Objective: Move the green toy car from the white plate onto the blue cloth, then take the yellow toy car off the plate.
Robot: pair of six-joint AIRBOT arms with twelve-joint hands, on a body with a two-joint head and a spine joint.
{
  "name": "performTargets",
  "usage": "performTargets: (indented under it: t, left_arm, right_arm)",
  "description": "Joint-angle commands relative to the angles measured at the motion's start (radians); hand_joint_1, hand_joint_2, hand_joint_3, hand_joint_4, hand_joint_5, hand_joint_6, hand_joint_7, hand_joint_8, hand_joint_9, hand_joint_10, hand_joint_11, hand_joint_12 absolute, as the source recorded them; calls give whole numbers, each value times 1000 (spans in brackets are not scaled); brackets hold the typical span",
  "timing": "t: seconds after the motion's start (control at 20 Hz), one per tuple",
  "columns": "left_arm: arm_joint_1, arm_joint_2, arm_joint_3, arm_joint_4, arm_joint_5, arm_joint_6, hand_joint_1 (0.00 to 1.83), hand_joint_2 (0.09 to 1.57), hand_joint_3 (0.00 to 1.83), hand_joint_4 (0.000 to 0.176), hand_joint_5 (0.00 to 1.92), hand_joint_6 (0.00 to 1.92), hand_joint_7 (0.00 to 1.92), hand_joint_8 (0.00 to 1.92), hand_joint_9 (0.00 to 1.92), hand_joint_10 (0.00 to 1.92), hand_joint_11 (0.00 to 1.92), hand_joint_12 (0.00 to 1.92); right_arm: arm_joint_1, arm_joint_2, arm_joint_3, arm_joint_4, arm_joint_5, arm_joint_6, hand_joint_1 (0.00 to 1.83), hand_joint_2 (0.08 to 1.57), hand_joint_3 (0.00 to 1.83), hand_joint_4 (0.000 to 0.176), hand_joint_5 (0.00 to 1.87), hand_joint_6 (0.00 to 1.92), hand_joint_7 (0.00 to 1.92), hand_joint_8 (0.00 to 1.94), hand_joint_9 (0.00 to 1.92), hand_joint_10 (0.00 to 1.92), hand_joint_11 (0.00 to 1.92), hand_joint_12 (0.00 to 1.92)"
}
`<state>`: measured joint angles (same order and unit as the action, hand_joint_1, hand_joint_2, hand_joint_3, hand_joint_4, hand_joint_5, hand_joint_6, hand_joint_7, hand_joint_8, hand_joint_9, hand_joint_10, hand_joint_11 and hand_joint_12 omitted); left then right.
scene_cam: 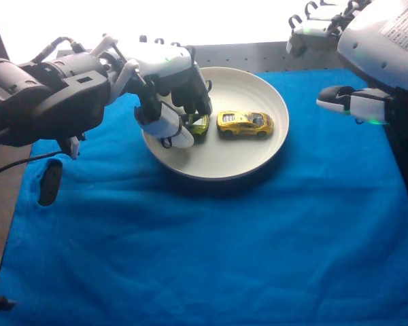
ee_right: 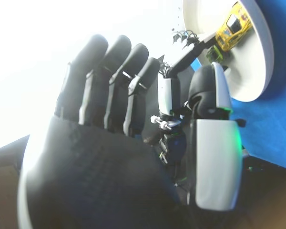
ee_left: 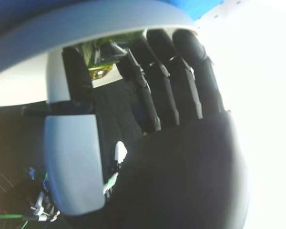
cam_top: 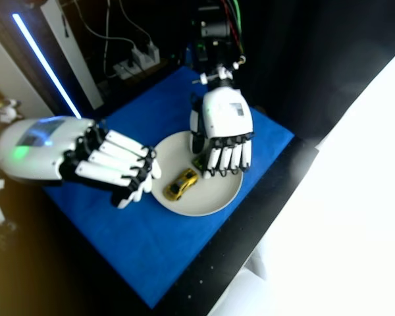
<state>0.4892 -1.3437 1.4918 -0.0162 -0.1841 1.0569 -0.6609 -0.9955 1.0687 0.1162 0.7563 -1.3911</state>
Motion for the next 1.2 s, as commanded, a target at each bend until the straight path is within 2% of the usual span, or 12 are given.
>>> performTargets:
  t: [0.0,0.1,0.15,0.35,0.4,0.45,0.5,0.6,0.7,0.85,1.05,1.15]
  left_arm:
    - [-5,-4,4,-2,-89,4,1095,1154,1,0,881,1126,773,704,590,1148,358,1715]
    - [-5,-4,4,-2,-89,4,1126,1152,0,0,883,1122,789,800,632,1192,415,1740]
    - [-5,-4,4,-3,-89,4,1187,1162,0,0,857,1082,886,1164,685,1307,505,1811]
    - [-4,-4,4,-13,-97,4,1254,1142,0,0,934,858,938,1330,879,1528,805,1876]
    - [-4,-4,4,-16,-99,4,1242,1174,5,0,897,880,857,1483,894,1731,889,1919]
    - [-3,-4,4,-17,-101,4,1244,1175,1,0,905,879,855,1482,875,1715,843,1921]
    - [-1,-3,4,-23,-106,4,1332,1184,8,0,864,981,821,1375,751,1578,605,1858]
    - [1,1,0,-31,-116,4,1345,1204,3,0,839,1099,782,1360,683,1559,476,1870]
    - [1,16,-15,-34,-137,4,1343,1209,1,0,834,1153,796,1352,642,1546,187,1853]
    - [1,36,-36,-38,-167,4,1346,1203,0,0,811,1162,813,1299,687,1540,371,1860]
    - [-1,71,-71,-41,-209,4,1363,1156,0,0,839,1095,904,1124,839,1384,652,1667]
    - [1,105,-112,-39,-245,5,1359,1173,3,0,812,1050,866,1220,802,1478,673,1755]
  right_arm:
    - [18,1,2,-6,122,-5,1041,1073,1,0,540,753,572,999,480,1288,318,1767]
    - [18,1,2,-6,122,-4,1048,1079,2,0,535,761,570,1013,476,1296,307,1775]
    - [18,1,2,-6,122,-4,947,1087,5,0,528,761,569,1002,476,1291,299,1781]
    - [18,1,2,-5,122,-3,1092,1079,0,0,531,776,603,993,501,1334,331,1841]
    - [18,1,2,-5,122,-3,1143,1069,0,0,504,860,564,1070,467,1363,310,1826]
    - [18,1,2,-5,122,-3,1130,1073,0,0,517,931,572,1131,483,1403,353,1823]
    - [18,1,2,-5,122,-3,1104,1080,2,0,512,976,571,1173,489,1439,381,1826]
    - [18,1,1,-5,122,-3,1146,1075,0,0,476,1016,527,1167,419,1438,279,1853]
    - [18,1,1,-5,122,-2,1158,1071,0,0,501,997,600,1168,514,1436,401,1817]
    - [18,1,1,-4,122,-2,1121,1072,0,0,485,1027,596,1192,516,1439,403,1810]
    - [18,1,1,-4,122,-2,1156,1056,0,0,479,1051,576,1131,483,1407,361,1818]
    - [18,1,1,-4,122,-2,1146,1058,0,0,487,1057,569,1130,470,1403,349,1817]
